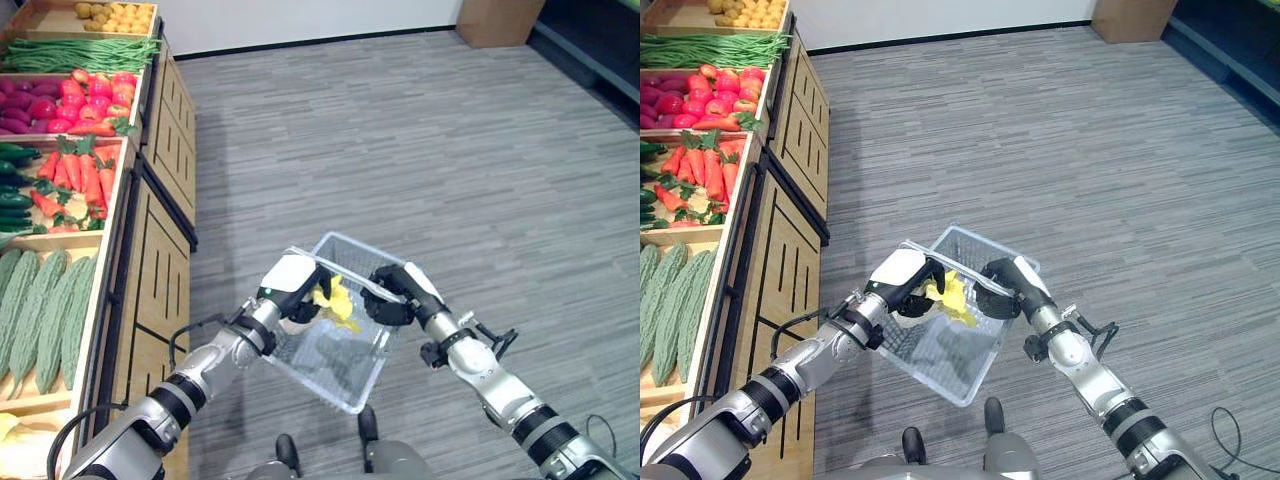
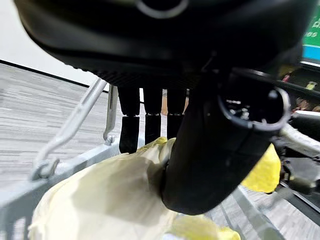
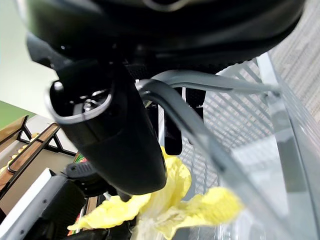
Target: Get the vegetables into the basket
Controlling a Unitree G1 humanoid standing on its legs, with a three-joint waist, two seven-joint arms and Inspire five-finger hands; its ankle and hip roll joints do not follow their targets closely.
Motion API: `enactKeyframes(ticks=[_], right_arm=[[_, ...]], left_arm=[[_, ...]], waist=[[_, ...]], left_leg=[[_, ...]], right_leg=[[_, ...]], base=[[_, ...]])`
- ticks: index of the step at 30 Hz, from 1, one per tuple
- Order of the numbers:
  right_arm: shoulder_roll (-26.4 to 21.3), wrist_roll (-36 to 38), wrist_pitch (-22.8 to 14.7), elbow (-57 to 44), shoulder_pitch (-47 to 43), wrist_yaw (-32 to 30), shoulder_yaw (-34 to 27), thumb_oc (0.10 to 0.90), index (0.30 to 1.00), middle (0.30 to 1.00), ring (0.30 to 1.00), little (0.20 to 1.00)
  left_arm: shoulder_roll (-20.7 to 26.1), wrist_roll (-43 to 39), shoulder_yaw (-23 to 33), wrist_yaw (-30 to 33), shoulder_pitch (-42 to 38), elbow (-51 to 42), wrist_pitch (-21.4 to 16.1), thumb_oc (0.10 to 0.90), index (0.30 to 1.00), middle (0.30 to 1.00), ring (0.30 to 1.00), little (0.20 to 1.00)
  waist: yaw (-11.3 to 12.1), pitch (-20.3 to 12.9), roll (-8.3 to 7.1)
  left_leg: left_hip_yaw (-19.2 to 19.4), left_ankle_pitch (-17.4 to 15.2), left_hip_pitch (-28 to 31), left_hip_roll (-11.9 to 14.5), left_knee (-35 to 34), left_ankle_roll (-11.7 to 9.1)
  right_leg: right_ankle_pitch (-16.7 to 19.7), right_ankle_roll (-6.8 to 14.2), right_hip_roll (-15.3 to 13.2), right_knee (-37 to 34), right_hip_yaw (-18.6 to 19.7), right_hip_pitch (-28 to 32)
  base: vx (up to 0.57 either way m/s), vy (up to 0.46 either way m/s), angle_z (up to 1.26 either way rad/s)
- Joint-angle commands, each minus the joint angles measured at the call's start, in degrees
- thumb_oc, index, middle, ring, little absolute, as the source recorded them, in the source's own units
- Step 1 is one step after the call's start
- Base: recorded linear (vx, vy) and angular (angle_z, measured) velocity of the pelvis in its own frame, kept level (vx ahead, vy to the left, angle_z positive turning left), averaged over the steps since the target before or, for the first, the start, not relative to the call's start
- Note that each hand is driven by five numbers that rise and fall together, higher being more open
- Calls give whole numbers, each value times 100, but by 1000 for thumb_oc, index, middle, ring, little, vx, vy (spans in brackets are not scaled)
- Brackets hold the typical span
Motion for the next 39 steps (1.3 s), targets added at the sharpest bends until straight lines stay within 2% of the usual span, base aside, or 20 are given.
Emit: enactKeyframes(ticks=[1, 6, 11, 12, 14, 18, 21, 23, 27, 31, 32, 33, 34, 36, 38, 39], right_arm=[[252, 383, -1097, -967, -245, -192, -241, 400, 300, 300, 300, 300], [348, 226, -1056, -818, -159, -388, -392, 400, 300, 300, 300, 300], [427, 7, -974, -597, 28, -626, -655, 400, 300, 300, 300, 300], [452, -26, -932, -555, 81, -677, -733, 400, 300, 300, 300, 300], [493, -184, -780, -350, 264, -838, -1065, 400, 300, 300, 300, 300], [494, -480, -574, 44, 482, -1010, -1499, 400, 300, 300, 300, 300], [454, -631, -515, 373, 520, -1075, -1677, 400, 300, 300, 300, 300], [363, -953, -429, 1073, 513, -1174, -1839, 400, 300, 300, 300, 300], [256, -1198, -349, 1921, 482, -1274, -1933, 400, 300, 300, 300, 300], [215, -1176, -313, 2626, 439, -1311, -2048, 400, 300, 300, 300, 300], [223, -1149, -312, 2923, 469, -1343, -2123, 400, 300, 300, 300, 300], [221, -1149, -314, 2926, 467, -1343, -2124, 400, 300, 300, 300, 300], [222, -1123, -317, 3207, 465, -1326, -2130, 400, 300, 300, 300, 300], [234, -1106, -349, 3327, 483, -1363, -2150, 400, 300, 300, 300, 300], [250, -1069, -358, 3449, 494, -1386, -2157, 400, 300, 300, 300, 300], [245, -1069, -357, 3449, 491, -1386, -2158, 400, 300, 300, 300, 300]], left_arm=[[-348, -32, 149, 609, -553, 332, -199, 900, 1000, 1000, 1000, 1000], [-370, -147, 114, 477, -320, 162, -259, 900, 1000, 1000, 1000, 1000], [-380, -708, 295, 257, 67, -101, -355, 900, 1000, 1000, 1000, 1000], [-392, -991, 360, 142, 192, -216, -379, 900, 1000, 1000, 1000, 1000], [-403, -2315, 716, -337, 769, -645, -398, 900, 1000, 1000, 1000, 1000], [-204, -3773, 1155, -829, 1604, -1242, -446, 900, 1000, 1000, 1000, 1000], [26, -4147, 1257, -1197, 1916, -1410, -494, 900, 1000, 1000, 1000, 1000], [234, -4375, 1371, -1551, 2271, -1290, -491, 900, 1000, 1000, 1000, 1000], [376, -3987, 1610, -1525, 2536, -976, -494, 900, 1000, 1000, 1000, 1000], [104, -3537, 1911, -1315, 2698, 398, -373, 900, 1000, 1000, 1000, 1000], [-165, -3091, 2063, -1109, 2657, 1414, -250, 900, 1000, 1000, 1000, 1000], [-172, -3085, 2060, -1103, 2649, 1428, -258, 900, 1000, 1000, 1000, 1000], [-271, -2355, 2007, -967, 2522, 2147, -189, 900, 1000, 1000, 1000, 1000], [-425, -1772, 1914, -722, 2443, 2869, -109, 900, 1000, 1000, 1000, 1000], [-606, -1332, 1894, -510, 2354, 3609, 62, 900, 1000, 1000, 1000, 1000], [-622, -1323, 1892, -496, 2341, 3633, 53, 900, 1000, 1000, 1000, 1000]], waist=[[50, -761, -134], [75, -775, -137], [114, -792, -136], [126, -792, -130], [189, -770, -110], [268, -726, -77], [298, -713, -70], [377, -698, -56], [449, -683, -64], [521, -649, -71], [535, -618, -76], [535, -620, -74], [553, -606, -82], [544, -572, -76], [542, -533, -71], [541, -530, -65]], left_leg=[[-327, -248, -67, 257, 6, -356], [-345, -251, -62, 261, 6, -349], [-391, -250, -45, 266, 6, -343], [-411, -246, -47, 266, 6, -340], [-471, -227, -58, 256, 6, -325], [-567, -199, -73, 252, 6, -312], [-624, -190, -93, 257, 6, -314], [-695, -169, -117, 268, 6, -324], [-767, -149, -121, 282, 6, -335], [-840, -112, -140, 300, 6, -350], [-865, -92, -152, 309, 6, -362], [-867, -91, -158, 309, 6, -362], [-895, -71, -190, 328, 6, -378], [-906, -53, -213, 347, 6, -391], [-920, -35, -227, 374, 6, -408], [-922, -36, -227, 376, 6, -409]], right_leg=[[-263, 660, -484, 2, -207, 162], [-278, 650, -488, 2, -217, 198], [-305, 628, -484, 2, -260, 243], [-310, 618, -485, 2, -277, 254], [-312, 595, -485, 2, -323, 281], [-316, 568, -482, 2, -387, 314], [-331, 553, -475, 2, -428, 323], [-367, 529, -452, 2, -467, 349], [-391, 518, -439, 2, -519, 385], [-417, 502, -419, 2, -574, 410], [-422, 486, -409, 2, -603, 416], [-421, 485, -409, 2, -604, 411], [-435, 471, -394, 2, -630, 407], [-449, 458, -377, 16, -655, 399], [-488, 434, -346, 65, -667, 377], [-491, 433, -345, 68, -668, 375]], base=[[0, 0, 0], [0, 0, 0], [0, 0, 0], [0, 0, 0], [0, 0, 0], [5, -8, 11], [-3, -15, 11], [15, -19, 12], [15, -21, 14], [-1, -29, 9], [-8, -27, 6], [-17, -45, 8], [-6, -35, 8], [-6, -38, 6], [-7, -36, 2], [1, -55, 2]])
